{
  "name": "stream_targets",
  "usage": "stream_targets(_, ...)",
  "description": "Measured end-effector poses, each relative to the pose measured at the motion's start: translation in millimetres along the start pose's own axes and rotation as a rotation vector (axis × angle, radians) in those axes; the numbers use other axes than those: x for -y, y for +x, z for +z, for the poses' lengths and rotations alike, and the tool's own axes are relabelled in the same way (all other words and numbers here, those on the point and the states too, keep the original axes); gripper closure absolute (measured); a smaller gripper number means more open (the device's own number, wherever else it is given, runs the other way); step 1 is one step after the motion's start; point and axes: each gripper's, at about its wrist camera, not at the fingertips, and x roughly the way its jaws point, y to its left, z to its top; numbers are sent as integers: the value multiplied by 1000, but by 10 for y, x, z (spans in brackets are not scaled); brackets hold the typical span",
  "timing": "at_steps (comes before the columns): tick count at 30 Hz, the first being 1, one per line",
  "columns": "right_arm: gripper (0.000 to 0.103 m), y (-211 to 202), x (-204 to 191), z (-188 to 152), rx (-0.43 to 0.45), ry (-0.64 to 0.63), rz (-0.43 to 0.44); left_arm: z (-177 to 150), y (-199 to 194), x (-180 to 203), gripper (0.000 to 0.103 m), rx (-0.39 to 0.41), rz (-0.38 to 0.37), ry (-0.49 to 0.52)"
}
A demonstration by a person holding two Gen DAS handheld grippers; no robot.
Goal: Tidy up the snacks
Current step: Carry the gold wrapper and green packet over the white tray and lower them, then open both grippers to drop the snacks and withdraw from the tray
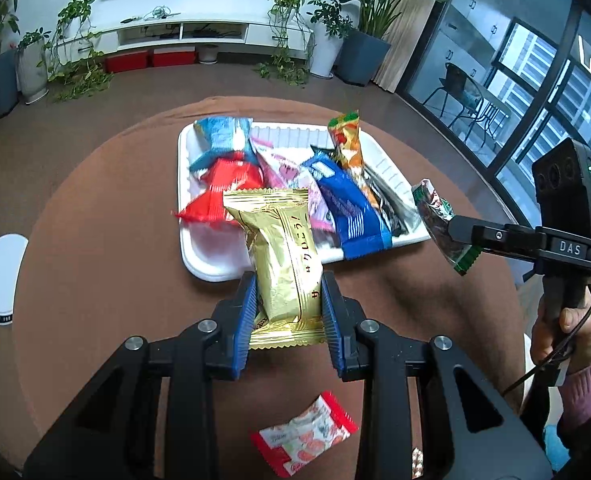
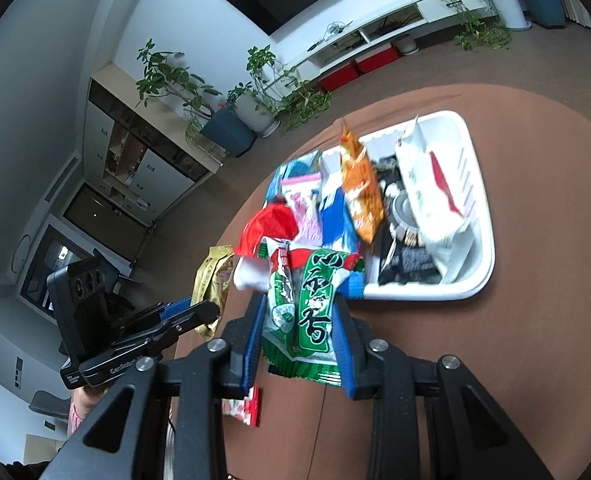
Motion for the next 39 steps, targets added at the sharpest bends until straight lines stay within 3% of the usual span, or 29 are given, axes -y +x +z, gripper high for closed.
stream_targets(19,69,73,466,572,48,35,-68,616,314,181,74,-23,-27,37)
stream_targets(31,69,201,728,786,58,41,-112,924,657,357,73,-50,0,67)
stream_targets(34,63,274,744,825,46,38,-123,923,705,403,73,-56,13,82)
stream_targets(36,61,299,762,834,47,27,-149,910,719,460,72,-57,33,103)
stream_targets(39,57,321,810,819,43,33,-154,897,762,491,62,-60,56,108)
